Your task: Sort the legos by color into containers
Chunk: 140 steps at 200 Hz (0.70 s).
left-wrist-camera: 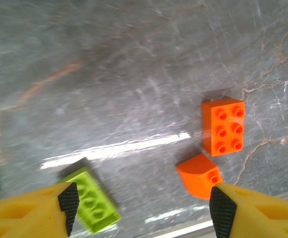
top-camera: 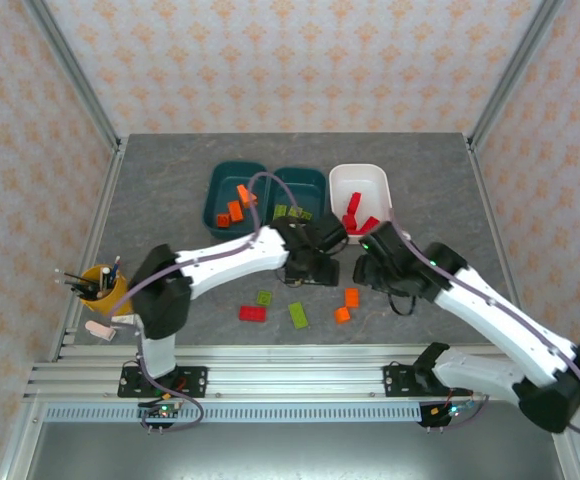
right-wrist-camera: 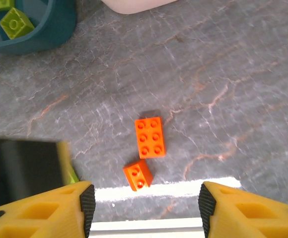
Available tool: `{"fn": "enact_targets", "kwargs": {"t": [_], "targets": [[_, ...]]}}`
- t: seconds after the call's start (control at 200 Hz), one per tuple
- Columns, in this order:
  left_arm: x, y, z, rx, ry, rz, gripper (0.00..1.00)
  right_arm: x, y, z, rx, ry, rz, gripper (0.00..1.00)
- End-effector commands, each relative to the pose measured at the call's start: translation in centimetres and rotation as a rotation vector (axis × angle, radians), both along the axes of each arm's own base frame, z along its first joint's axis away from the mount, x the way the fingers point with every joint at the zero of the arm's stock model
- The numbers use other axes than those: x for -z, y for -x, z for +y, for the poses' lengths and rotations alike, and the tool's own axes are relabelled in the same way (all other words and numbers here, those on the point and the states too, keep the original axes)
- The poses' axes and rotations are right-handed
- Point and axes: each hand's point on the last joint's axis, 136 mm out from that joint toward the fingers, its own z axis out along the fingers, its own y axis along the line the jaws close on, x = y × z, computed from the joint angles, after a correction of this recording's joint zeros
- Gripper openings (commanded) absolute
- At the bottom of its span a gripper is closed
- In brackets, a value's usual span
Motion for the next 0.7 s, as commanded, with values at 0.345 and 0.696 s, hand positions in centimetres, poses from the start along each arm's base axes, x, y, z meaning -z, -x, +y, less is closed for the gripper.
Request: {"fn": "enact_targets", "kwargs": {"t": [0.345,0.696], "targets": [[5.3,1.1,-7.0,0.043,-0.112,0.094,0.76,-1.8,5.2,-6.9,0.17,0.0,-0.045,0.62],[8.1,1.4,-6.6,0.033,-0.191,0.117,0.42,-1.9,5.0,-6.8,0.172,-0.022,-0.068,0.62]]}}
